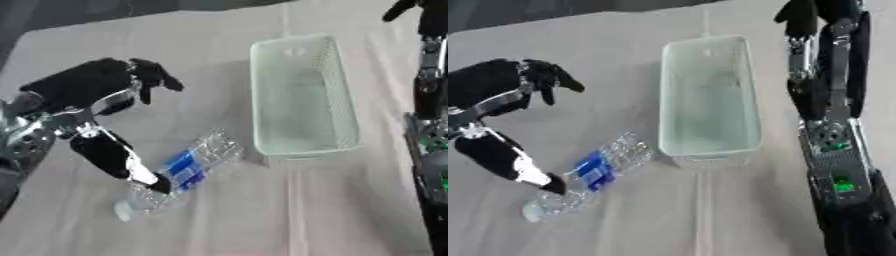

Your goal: Pick up objects on the table and place them in the box.

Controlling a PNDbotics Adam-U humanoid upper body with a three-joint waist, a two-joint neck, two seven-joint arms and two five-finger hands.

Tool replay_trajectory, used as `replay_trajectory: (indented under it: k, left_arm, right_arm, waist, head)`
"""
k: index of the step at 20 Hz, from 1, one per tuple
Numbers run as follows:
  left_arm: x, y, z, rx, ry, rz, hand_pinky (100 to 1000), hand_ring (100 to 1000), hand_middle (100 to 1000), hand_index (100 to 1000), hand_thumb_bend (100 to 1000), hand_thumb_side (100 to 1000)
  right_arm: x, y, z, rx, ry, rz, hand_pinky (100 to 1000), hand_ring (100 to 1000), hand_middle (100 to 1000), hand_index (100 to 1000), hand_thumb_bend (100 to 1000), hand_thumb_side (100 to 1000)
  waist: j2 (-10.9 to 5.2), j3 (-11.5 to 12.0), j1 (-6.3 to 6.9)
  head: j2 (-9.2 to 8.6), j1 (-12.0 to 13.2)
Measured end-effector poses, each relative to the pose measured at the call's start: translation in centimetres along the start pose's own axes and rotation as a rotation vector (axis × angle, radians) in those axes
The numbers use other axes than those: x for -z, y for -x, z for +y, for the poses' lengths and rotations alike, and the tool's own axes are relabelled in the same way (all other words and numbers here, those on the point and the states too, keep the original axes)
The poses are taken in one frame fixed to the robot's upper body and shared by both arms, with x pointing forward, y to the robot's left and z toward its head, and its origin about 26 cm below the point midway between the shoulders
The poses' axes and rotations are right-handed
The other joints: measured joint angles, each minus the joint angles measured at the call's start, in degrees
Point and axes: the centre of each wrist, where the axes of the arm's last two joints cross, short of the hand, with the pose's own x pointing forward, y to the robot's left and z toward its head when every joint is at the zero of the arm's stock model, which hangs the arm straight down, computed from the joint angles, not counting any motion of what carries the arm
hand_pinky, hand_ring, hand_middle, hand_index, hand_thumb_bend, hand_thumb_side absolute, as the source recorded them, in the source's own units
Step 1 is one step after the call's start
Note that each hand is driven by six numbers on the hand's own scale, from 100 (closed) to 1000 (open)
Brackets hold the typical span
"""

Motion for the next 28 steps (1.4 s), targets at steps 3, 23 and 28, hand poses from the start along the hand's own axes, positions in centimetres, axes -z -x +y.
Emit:
replay_trajectory:
  k: [3, 23, 28]
  left_arm:
    - [0.4, -0.5, -0.7, -0.048, -0.037, 0.047, 232, 547, 602, 862, 888, 433]
    - [1.6, -4.1, -5.2, -0.315, -0.064, 0.173, 177, 526, 513, 839, 818, 454]
    - [1.7, -5.0, -6.0, -0.326, -0.023, 0.154, 191, 534, 515, 821, 822, 467]
  right_arm:
    - [-0.2, 0.1, -0.1, -0.007, 0.0, 0.011, 403, 661, 824, 870, 158, 958]
    - [-0.8, 0.4, -0.5, -0.03, 0.004, 0.046, 403, 661, 825, 872, 152, 936]
    - [-1.0, 0.5, -0.6, -0.039, 0.006, 0.057, 402, 661, 825, 872, 150, 926]
  waist:
    - [-0.09, 0.67, 0.37]
    - [-0.73, 2.82, 1.88]
    - [-0.73, 3.5, 1.81]
  head:
    - [0.01, -0.51]
    - [1.59, -2.45]
    - [2.57, -2.52]
